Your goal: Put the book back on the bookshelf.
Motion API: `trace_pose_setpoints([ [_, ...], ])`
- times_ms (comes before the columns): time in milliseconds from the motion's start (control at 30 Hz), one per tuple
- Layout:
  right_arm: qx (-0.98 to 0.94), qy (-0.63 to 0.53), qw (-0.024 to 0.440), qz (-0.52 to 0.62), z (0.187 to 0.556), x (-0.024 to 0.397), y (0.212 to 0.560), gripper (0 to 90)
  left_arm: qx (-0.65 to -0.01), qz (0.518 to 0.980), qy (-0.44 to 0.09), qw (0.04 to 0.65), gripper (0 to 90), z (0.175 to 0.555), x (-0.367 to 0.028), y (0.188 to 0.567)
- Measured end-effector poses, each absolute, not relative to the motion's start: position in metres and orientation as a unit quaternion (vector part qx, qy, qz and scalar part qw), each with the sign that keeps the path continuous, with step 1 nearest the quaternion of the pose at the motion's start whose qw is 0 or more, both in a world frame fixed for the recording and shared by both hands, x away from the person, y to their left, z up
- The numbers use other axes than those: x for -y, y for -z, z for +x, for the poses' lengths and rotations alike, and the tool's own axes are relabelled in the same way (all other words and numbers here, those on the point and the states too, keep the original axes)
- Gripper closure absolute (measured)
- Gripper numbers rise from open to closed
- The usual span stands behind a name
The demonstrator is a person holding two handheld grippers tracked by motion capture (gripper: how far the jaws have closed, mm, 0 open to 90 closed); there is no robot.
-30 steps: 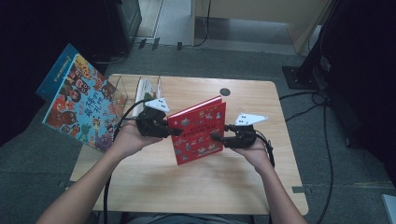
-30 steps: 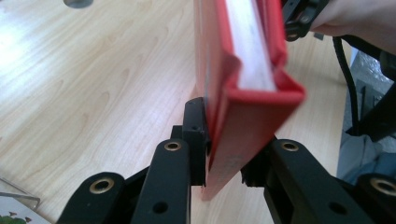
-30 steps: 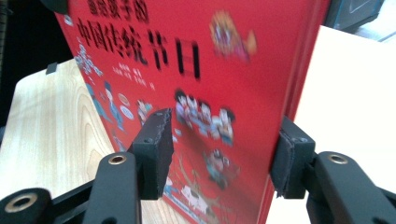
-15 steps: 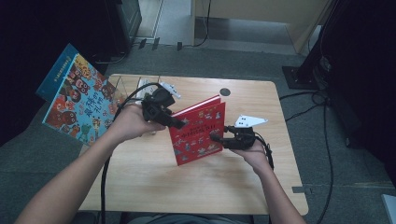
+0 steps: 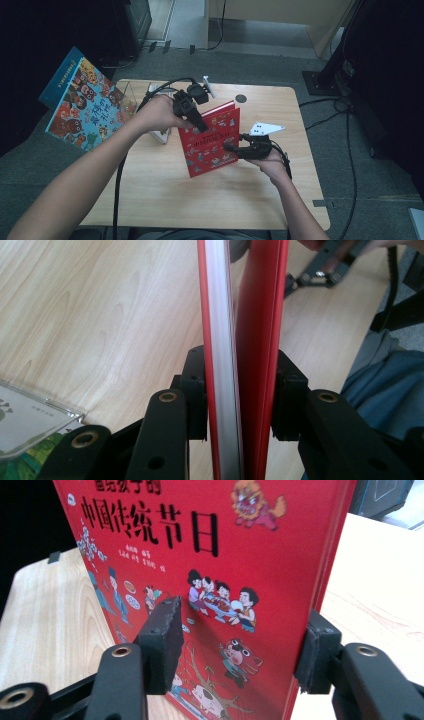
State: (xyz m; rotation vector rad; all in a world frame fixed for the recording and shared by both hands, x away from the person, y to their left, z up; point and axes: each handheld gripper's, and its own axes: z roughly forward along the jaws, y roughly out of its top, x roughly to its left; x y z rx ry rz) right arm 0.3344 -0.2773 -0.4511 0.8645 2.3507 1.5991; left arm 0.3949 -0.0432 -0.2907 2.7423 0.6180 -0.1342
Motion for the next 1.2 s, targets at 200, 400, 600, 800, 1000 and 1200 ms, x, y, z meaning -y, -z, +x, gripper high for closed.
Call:
trace_pose_setpoints([
  [200,-0.792,-0.532,0.093,0.283,0.331,0.28,0.451,42.9,-0.242,0.955,0.082,0.154,75.4,0.4,0.044,0.288],
  [400,-0.787,-0.53,0.095,0.301,0.328,0.291,0.455,41.0,-0.271,0.94,0.105,0.177,79.4,0.399,0.035,0.283],
  [600,-0.793,-0.502,0.113,0.327,0.331,0.299,0.467,39.8,-0.288,0.933,0.098,0.191,79.6,0.393,0.014,0.273],
  [800,-0.793,-0.482,0.107,0.356,0.336,0.304,0.483,39.7,-0.318,0.917,0.109,0.216,79.0,0.384,-0.009,0.266],
  [1000,-0.809,-0.444,0.121,0.366,0.339,0.304,0.493,39.4,-0.332,0.906,0.118,0.236,79.3,0.375,-0.028,0.263],
  [1200,-0.807,-0.426,0.124,0.39,0.347,0.307,0.502,40.2,-0.359,0.894,0.104,0.246,79.2,0.368,-0.054,0.264],
])
